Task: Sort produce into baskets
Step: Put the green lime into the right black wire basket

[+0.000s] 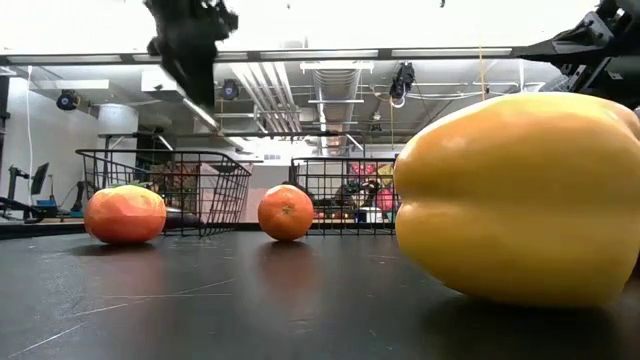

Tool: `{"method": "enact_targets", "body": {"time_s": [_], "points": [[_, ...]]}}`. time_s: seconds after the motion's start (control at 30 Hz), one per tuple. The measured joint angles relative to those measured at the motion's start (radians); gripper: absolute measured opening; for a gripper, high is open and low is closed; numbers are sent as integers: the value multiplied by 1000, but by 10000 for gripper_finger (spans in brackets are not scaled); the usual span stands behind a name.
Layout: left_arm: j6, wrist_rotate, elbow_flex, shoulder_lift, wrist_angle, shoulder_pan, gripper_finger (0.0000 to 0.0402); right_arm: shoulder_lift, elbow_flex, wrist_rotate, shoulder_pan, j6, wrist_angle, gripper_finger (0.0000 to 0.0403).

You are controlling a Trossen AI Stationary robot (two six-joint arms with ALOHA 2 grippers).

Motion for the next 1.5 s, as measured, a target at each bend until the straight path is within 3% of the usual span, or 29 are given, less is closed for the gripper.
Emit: {"method": "enact_targets", "body": {"time_s": [0.17,0.3,0.47,0.67,0.8,1.23,1.37,1.5], "points": [[-72,-215,0,-51,26,-274,252,26,0,36,0,-31,73,343],[-154,-347,0,-61,31,-419,252,99,0,44,0,-29,171,343],[-175,-476,0,-55,35,-485,252,252,0,61,0,-55,340,343],[-129,-486,0,-48,34,-488,252,438,107,80,0,-61,348,343],[-105,-451,0,-47,34,-488,252,552,268,88,0,-64,152,343],[-256,-442,-93,-47,135,-595,252,808,840,137,0,213,-949,343],[-231,-464,-114,-47,143,-596,252,870,915,140,-1,296,-1134,343],[-151,-537,-128,-47,139,-591,252,925,937,141,-1,289,-1175,343]]}}
